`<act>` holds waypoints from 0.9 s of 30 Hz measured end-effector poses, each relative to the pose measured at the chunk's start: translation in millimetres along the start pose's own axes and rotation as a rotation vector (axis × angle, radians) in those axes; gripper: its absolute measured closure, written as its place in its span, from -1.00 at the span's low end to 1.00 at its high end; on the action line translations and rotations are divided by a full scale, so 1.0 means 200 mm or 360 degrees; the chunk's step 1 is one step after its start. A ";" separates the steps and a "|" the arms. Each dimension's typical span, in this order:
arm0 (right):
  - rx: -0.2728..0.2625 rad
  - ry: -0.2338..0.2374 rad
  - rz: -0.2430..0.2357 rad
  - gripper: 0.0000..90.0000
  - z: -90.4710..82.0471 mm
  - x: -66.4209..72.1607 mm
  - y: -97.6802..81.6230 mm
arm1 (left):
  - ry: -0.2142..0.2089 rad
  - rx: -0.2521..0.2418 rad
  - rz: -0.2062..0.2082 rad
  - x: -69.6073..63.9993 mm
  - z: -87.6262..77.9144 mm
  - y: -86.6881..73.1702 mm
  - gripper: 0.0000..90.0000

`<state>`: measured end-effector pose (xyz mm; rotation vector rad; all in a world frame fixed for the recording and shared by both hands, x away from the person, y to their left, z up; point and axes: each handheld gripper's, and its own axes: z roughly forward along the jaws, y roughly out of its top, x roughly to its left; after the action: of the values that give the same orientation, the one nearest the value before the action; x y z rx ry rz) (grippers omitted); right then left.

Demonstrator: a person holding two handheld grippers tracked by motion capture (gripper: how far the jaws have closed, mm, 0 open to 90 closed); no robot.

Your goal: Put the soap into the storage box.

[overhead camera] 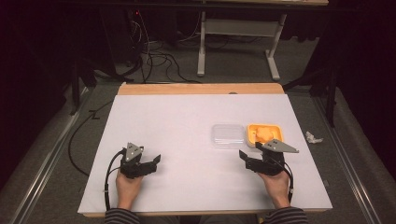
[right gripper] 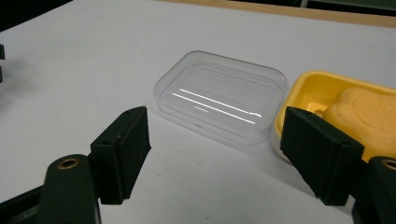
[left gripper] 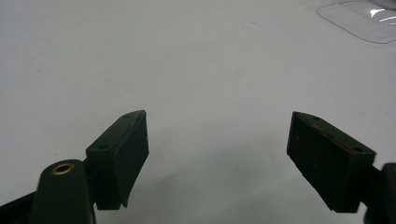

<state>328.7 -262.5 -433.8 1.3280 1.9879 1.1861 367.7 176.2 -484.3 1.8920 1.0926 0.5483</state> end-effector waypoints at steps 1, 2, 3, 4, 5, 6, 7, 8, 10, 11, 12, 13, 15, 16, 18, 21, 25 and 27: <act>0.0006 0.0006 -0.0003 -0.45 0.00 0.00 0.00 | -0.0002 0.0000 -0.0002 0.00 0.00 0.00 -0.53; 0.0009 0.0009 -0.0004 -0.45 0.01 0.01 0.00 | -0.0001 0.0000 -0.0001 0.00 0.00 0.00 -0.53; 0.0014 0.0008 -0.0010 -0.45 0.01 0.01 0.00 | 0.0000 0.0000 -0.0001 0.00 0.00 0.00 -0.53; 0.0020 0.0006 -0.0017 -0.45 0.02 0.02 -0.01 | 0.0000 0.0000 -0.0002 0.00 0.00 0.00 -0.53; 0.0033 0.0006 -0.0025 -0.45 0.02 0.02 -0.01 | 0.0000 0.0000 -0.0002 0.00 0.00 0.00 -0.53; 0.0040 0.0005 -0.0027 -0.45 0.03 0.03 -0.01 | 0.0000 0.0000 -0.0001 0.00 0.00 0.00 -0.53; 0.0042 0.0011 -0.0039 -0.45 0.03 0.03 -0.01 | -0.0001 0.0000 -0.0002 0.00 0.00 0.00 -0.53; 0.0046 0.0015 -0.0041 -0.45 0.03 0.03 -0.01 | 0.0002 -0.0001 -0.0001 0.00 0.00 0.00 -0.53; 0.0055 0.0021 -0.0040 -0.45 0.04 0.04 -0.02 | 0.0002 0.0000 -0.0001 0.00 0.00 0.00 -0.53; 0.0062 0.0023 -0.0038 -0.45 0.04 0.04 -0.02 | 0.0000 0.0001 0.0000 0.00 0.00 0.00 -0.53; 0.0066 0.0020 -0.0046 -0.44 0.05 0.04 -0.02 | 0.0000 0.0002 -0.0001 0.00 0.00 0.00 -0.53; 0.0066 0.0018 -0.0058 -0.44 0.05 0.05 -0.02 | -0.0002 0.0001 -0.0002 0.00 0.00 0.00 -0.53; 0.0081 0.0018 -0.0056 -0.44 0.05 0.05 -0.02 | -0.0001 -0.0001 -0.0003 0.00 0.00 0.00 -0.53; 0.0075 0.0022 -0.0059 -0.44 0.06 0.06 -0.02 | -0.0001 0.0000 -0.0002 0.00 0.00 0.00 -0.53; 0.0086 0.0018 -0.0055 -0.44 0.06 0.06 -0.03 | -0.0004 0.0000 -0.0003 0.00 0.00 0.00 -0.53; 0.0098 0.0018 -0.0073 -0.44 0.07 0.07 -0.03 | -0.0004 -0.0001 -0.0005 0.00 0.00 0.00 -0.53; 0.0129 -0.0002 -0.0111 -0.43 0.08 0.09 -0.04 | -0.0002 0.0000 -0.0006 0.00 0.00 0.00 -0.53; 0.0143 -0.0011 -0.0126 -0.43 0.09 0.10 -0.04 | -0.0003 0.0001 -0.0006 0.00 0.00 0.00 -0.53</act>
<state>330.1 -238.4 -449.5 1.2819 2.0907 1.0660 367.9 176.5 -484.3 1.8904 1.0951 0.5440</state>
